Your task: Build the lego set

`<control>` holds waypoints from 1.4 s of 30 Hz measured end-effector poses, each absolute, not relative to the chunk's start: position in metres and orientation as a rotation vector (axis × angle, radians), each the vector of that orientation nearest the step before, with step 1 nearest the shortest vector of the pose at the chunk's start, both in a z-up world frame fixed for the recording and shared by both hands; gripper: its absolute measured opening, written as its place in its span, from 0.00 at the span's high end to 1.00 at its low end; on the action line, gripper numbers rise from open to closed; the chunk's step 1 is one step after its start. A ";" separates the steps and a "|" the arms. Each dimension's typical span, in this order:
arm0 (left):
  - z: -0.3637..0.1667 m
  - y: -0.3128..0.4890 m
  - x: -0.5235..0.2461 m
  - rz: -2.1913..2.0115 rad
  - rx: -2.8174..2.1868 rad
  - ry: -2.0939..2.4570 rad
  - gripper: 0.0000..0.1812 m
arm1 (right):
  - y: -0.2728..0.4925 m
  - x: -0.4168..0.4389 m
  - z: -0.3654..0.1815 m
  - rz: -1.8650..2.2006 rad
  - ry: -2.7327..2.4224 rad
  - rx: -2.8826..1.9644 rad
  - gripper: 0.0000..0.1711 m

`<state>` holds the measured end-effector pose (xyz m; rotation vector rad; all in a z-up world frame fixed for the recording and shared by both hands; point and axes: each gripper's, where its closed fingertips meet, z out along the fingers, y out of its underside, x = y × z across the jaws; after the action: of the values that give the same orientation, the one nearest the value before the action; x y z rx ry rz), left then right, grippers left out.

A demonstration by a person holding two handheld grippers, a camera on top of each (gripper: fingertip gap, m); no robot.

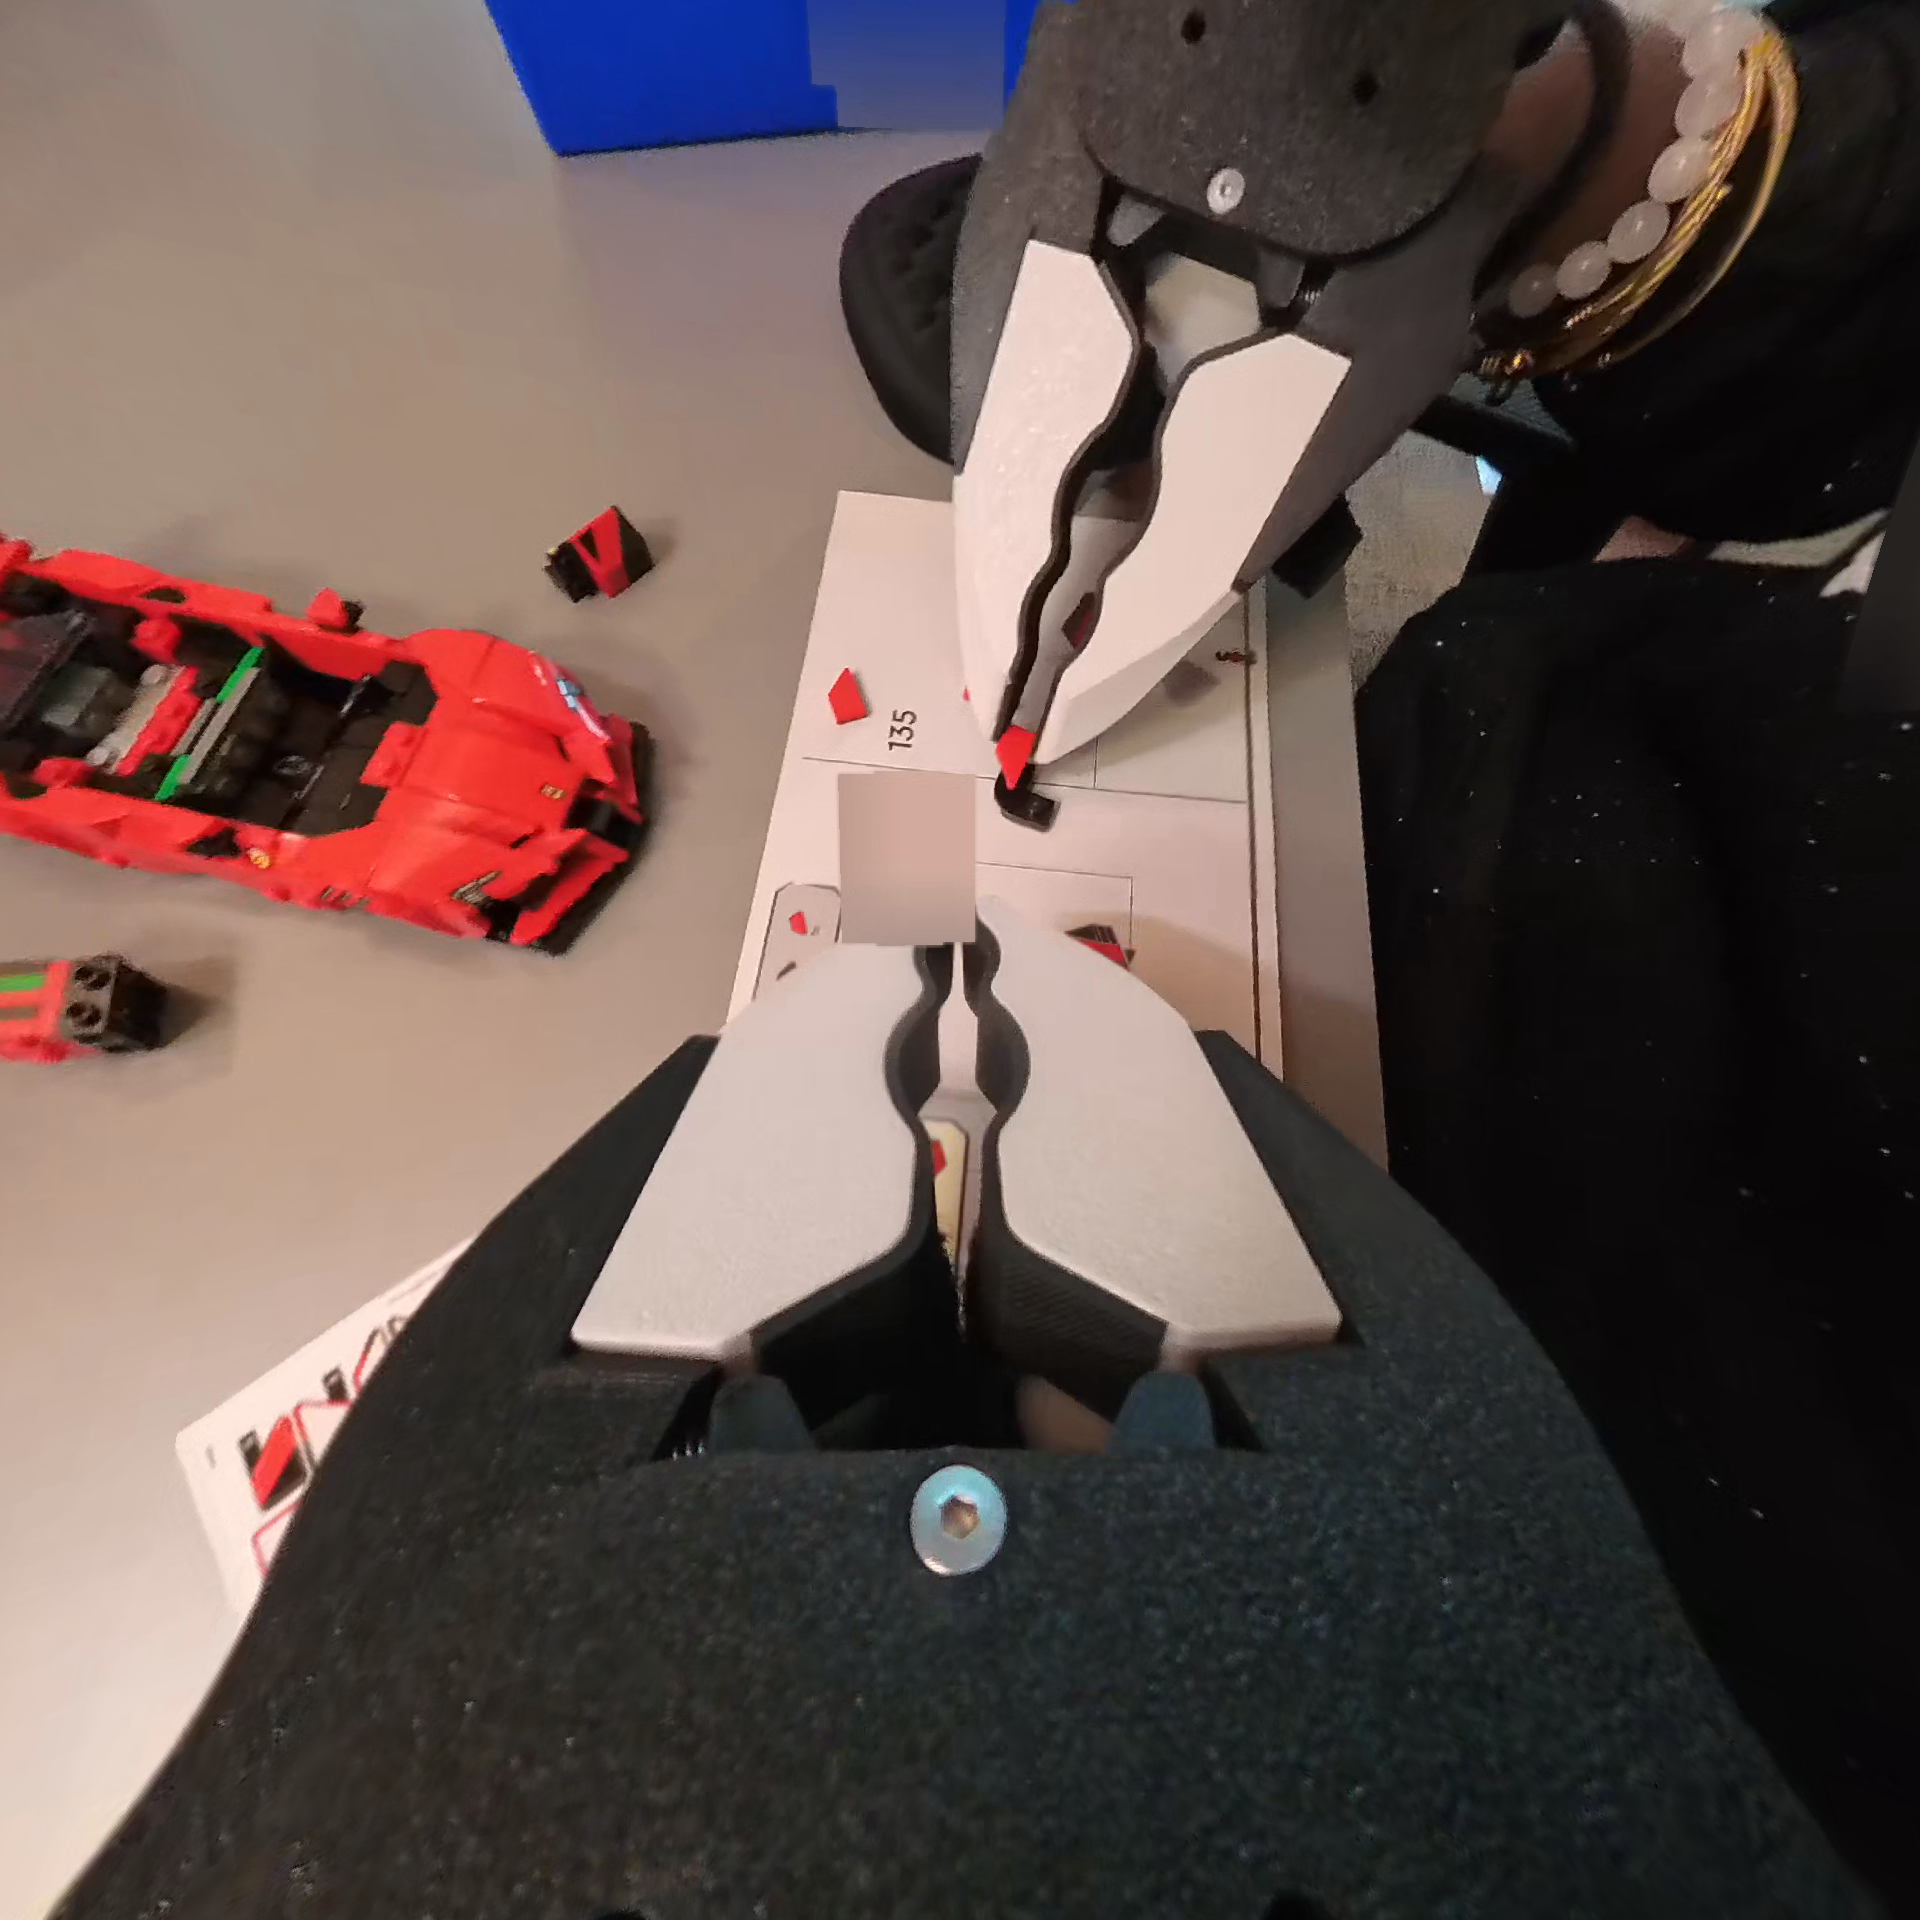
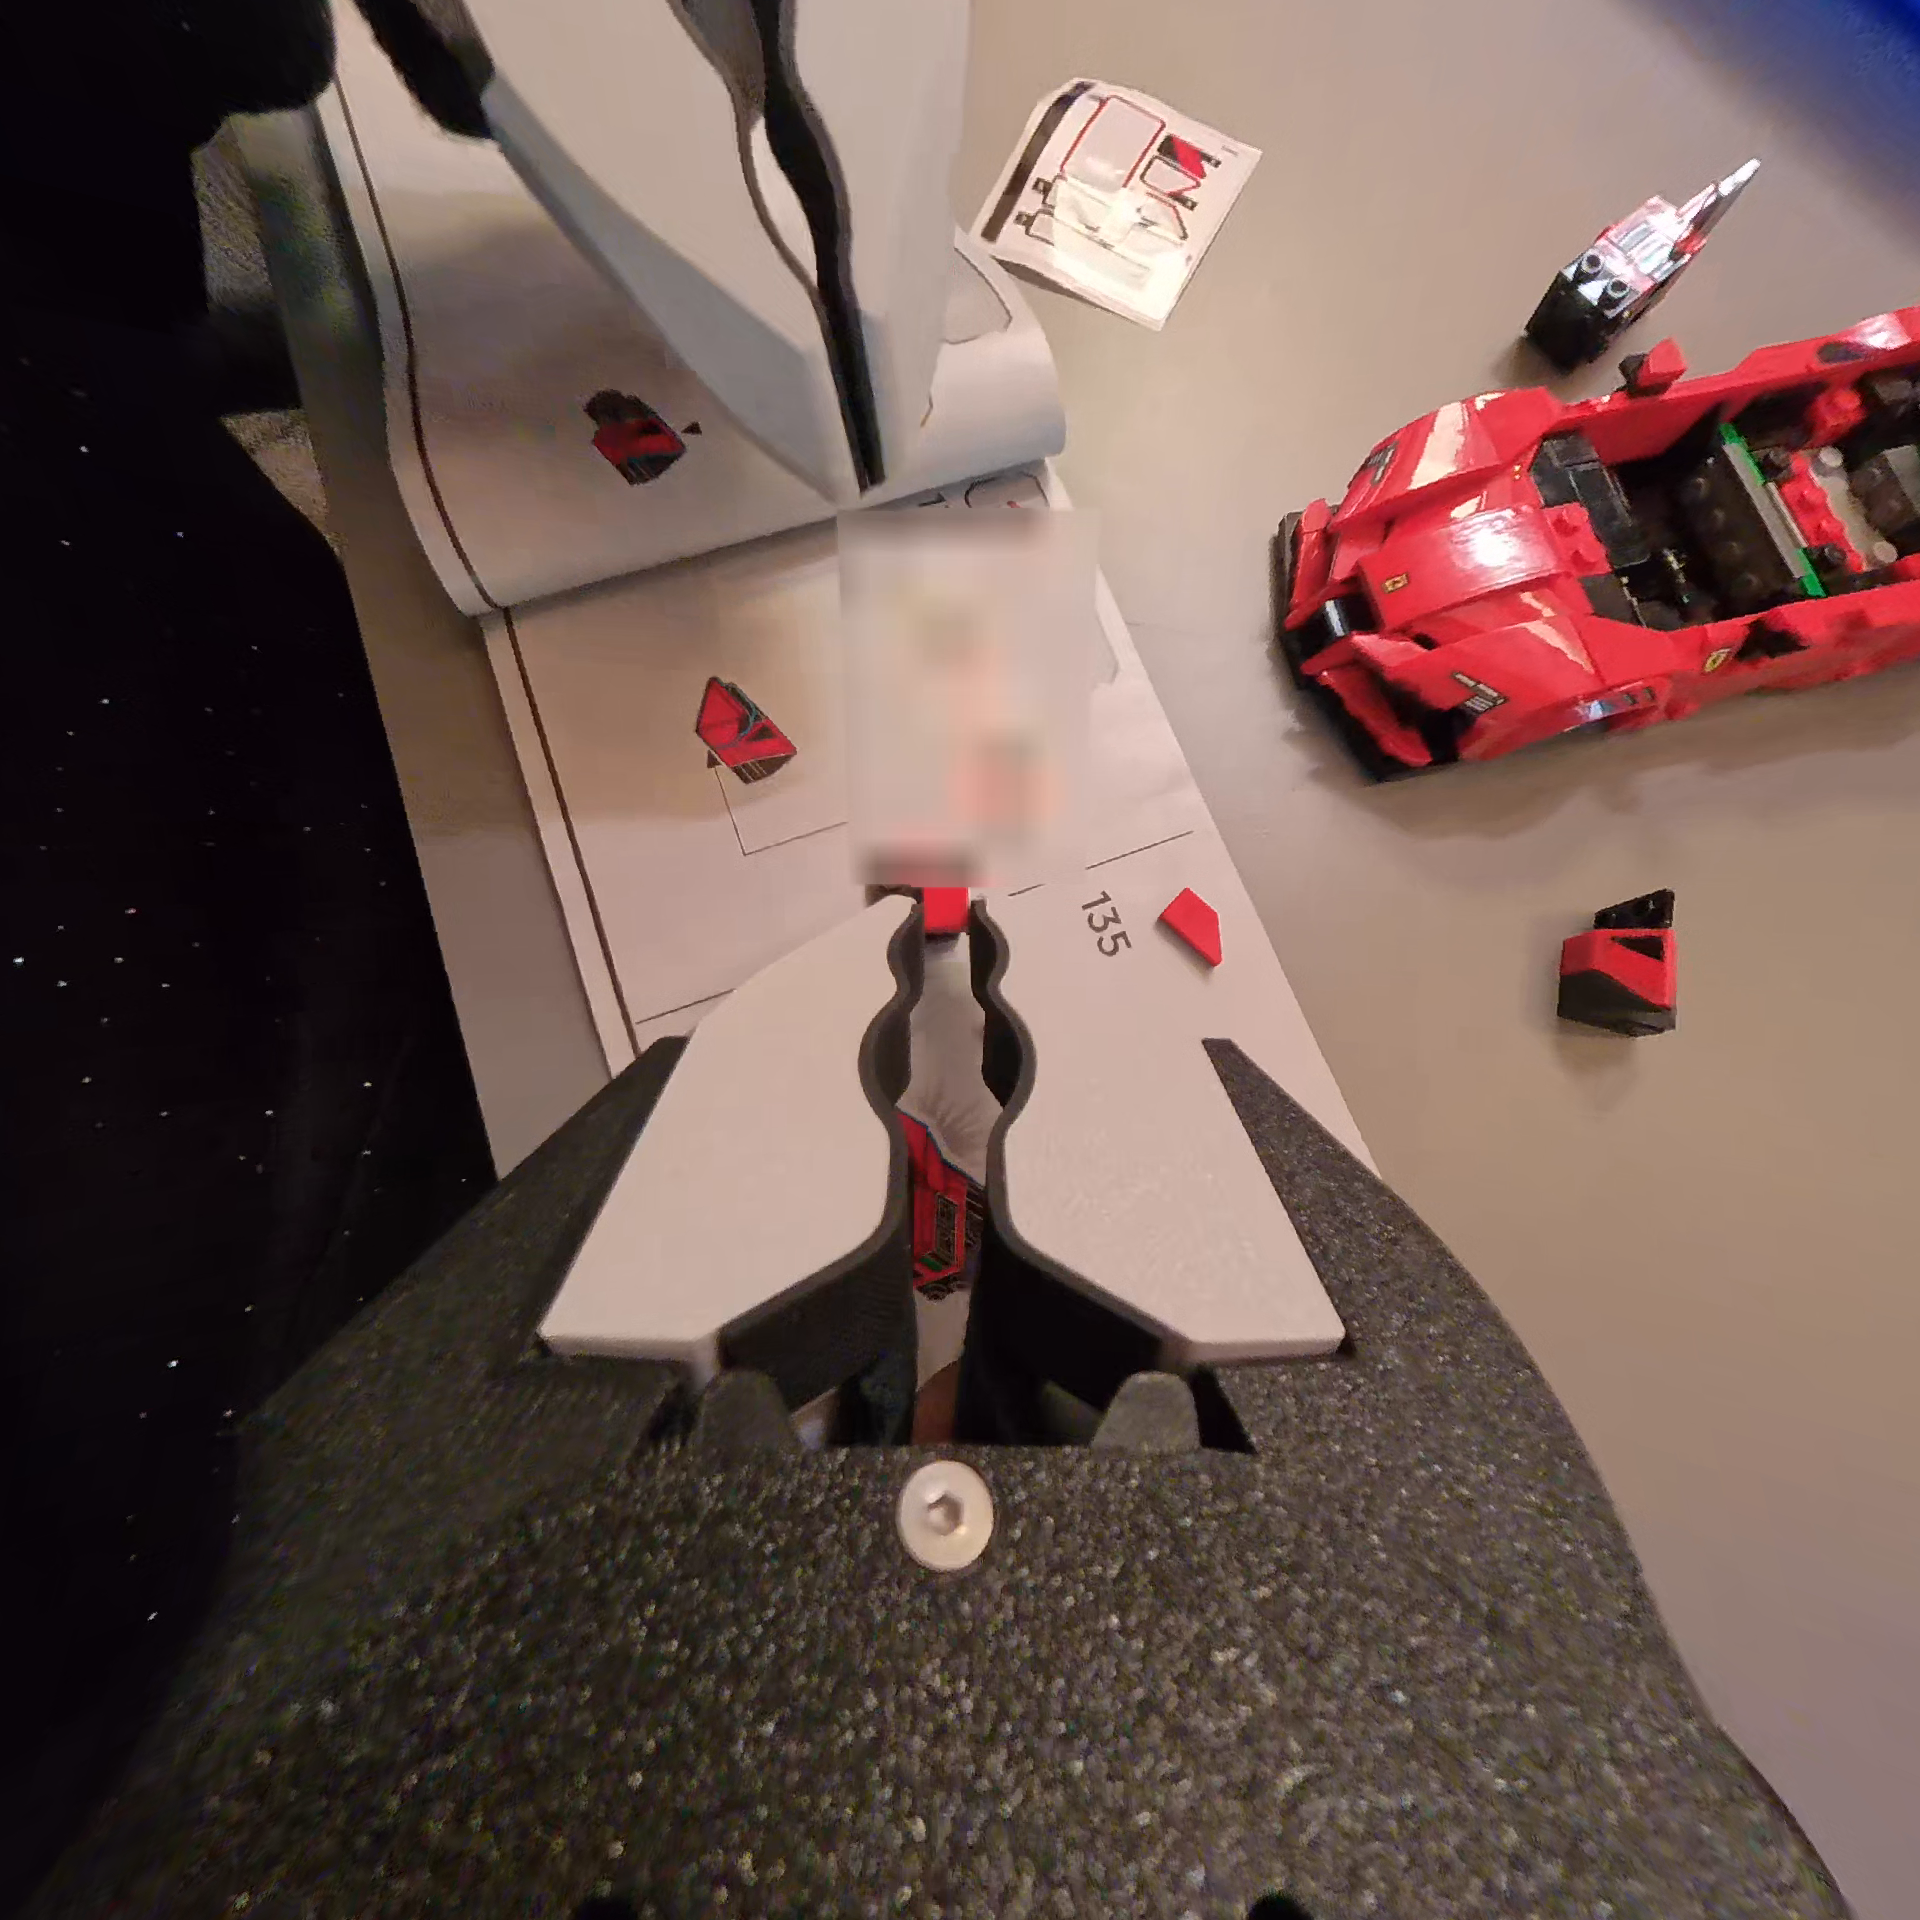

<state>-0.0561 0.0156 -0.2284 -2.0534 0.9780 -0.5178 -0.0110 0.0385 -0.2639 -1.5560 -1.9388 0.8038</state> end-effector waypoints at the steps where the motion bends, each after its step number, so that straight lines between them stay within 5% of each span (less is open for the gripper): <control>1: -0.231 0.017 -0.053 -0.513 -2.057 0.996 0.99 | 0.039 -0.011 -0.266 0.797 -1.950 -1.563 0.95; 42: -0.265 0.025 -0.014 -0.547 -2.118 1.202 0.96 | 0.034 -0.010 -0.271 0.801 -2.018 -1.581 0.93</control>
<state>-0.0138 0.0252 -0.2651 -2.1180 1.2024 -0.5472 -0.0105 0.0344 -0.2714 -1.5806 -2.0181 0.8014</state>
